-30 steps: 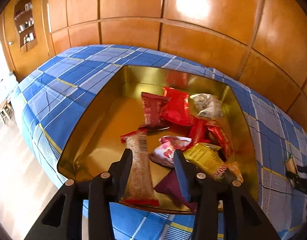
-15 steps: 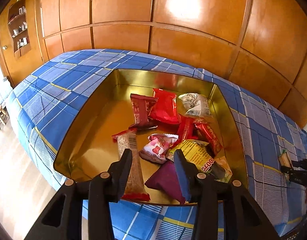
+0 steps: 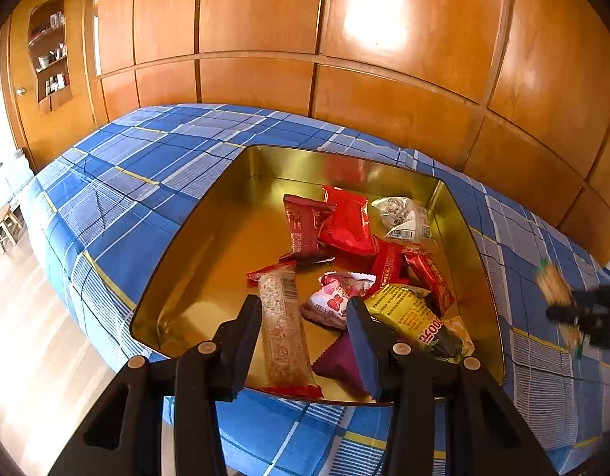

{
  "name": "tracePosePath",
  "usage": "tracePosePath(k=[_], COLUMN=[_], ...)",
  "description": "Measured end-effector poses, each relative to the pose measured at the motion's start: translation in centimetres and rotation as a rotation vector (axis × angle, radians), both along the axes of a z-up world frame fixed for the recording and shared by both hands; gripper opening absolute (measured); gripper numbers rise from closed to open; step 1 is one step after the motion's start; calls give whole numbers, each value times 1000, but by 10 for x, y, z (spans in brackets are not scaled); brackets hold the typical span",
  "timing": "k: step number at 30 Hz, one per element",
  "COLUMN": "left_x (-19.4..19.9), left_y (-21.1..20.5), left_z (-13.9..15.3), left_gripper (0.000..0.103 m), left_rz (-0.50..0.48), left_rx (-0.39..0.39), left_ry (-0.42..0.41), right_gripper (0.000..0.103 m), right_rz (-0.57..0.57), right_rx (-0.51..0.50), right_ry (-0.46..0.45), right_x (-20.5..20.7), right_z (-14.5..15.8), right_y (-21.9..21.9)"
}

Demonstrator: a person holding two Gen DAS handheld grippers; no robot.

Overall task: Organize snacks
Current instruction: 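Lower the green-ended cracker pack into the tray and open the right gripper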

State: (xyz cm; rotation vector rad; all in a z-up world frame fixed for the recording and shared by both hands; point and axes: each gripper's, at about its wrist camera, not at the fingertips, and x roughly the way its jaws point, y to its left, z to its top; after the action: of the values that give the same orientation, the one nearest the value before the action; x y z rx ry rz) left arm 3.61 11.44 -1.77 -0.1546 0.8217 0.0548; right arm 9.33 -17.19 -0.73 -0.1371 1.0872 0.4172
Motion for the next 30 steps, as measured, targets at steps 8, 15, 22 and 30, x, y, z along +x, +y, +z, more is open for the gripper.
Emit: tracePosePath(k=[8,15,22,30], left_x=[-4,-4,-4,-3], left_y=[11,21,25,22], left_z=[0,-5,-8,-10], left_gripper=[45,45,45,45], left_rz=[21,39,55,57], left_rx=[3,-7,-8,-8], left_ry=[-14,-6,-4,2], right_gripper=[47,48,49,36], right_rz=[116,161,173,173], right_rx=[85,57,55,35], right_ry=[-85,34,74,1], right_x=[26,52,49,32], right_z=[37,-13,-35,-22], right_y=[100,157,167,157])
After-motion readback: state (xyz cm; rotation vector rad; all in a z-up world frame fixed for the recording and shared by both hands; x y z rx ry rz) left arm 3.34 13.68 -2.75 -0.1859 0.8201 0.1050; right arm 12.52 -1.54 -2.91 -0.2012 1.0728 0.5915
